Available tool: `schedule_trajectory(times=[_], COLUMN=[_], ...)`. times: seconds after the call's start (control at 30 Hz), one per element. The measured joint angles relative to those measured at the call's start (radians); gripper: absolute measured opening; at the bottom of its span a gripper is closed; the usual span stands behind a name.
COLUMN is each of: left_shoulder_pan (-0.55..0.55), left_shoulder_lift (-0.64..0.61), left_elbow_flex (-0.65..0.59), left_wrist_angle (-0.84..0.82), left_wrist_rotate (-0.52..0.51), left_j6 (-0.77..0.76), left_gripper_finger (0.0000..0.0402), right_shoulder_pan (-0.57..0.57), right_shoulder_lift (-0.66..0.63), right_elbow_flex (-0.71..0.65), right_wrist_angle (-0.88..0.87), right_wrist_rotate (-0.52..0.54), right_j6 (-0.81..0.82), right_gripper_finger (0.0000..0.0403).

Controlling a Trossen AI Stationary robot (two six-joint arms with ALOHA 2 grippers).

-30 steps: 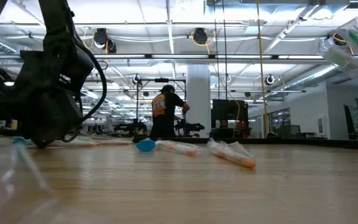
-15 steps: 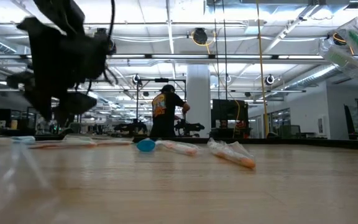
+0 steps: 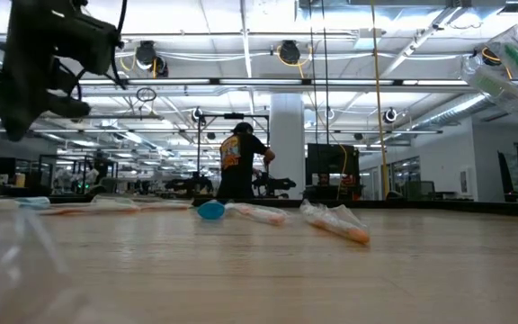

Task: Pick & Place toothbrushing station
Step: Adjust the toothbrushes and the mouthwash on the table

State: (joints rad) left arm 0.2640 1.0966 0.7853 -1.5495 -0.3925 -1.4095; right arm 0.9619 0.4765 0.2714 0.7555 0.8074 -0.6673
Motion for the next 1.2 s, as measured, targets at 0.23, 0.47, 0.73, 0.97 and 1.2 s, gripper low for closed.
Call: schedule_trajectory(times=[0.23, 0.47, 0.73, 0.97, 1.2], left_shoulder_pan=[0.149, 0.318, 0.403, 0.347, 0.295], left_shoulder_lift=[0.071, 0.283, 0.505, 0.58, 0.547], left_elbow_flex=[-0.024, -0.088, -0.153, -0.119, -0.066], left_wrist_angle=[0.142, 0.257, 0.399, 0.424, 0.603], left_wrist_rotate=[-0.026, 0.018, 0.024, -0.015, 0.037], left_j6=[0.171, 0.317, 0.405, 0.405, 0.436], left_gripper_finger=[0.0004, 0.0004, 0.0005, 0.0013, 0.0009], right_shoulder_pan=[0.0, 0.0, 0.0, 0.0, 0.0], right_shoulder_lift=[0.0, 0.002, 0.002, 0.002, 0.004], right_elbow_flex=[0.0, 0.0, 0.0, 0.0, 0.0], right_wrist_angle=[0.0, 0.001, 0.0, 0.002, 0.004], right_wrist_rotate=[0.0, 0.0, -0.001, -0.001, -0.002], right_j6=[0.001, 0.012, 0.012, 0.012, 0.011], right_gripper_finger=[0.0132, 0.0132, 0.0132, 0.0132, 0.0132])
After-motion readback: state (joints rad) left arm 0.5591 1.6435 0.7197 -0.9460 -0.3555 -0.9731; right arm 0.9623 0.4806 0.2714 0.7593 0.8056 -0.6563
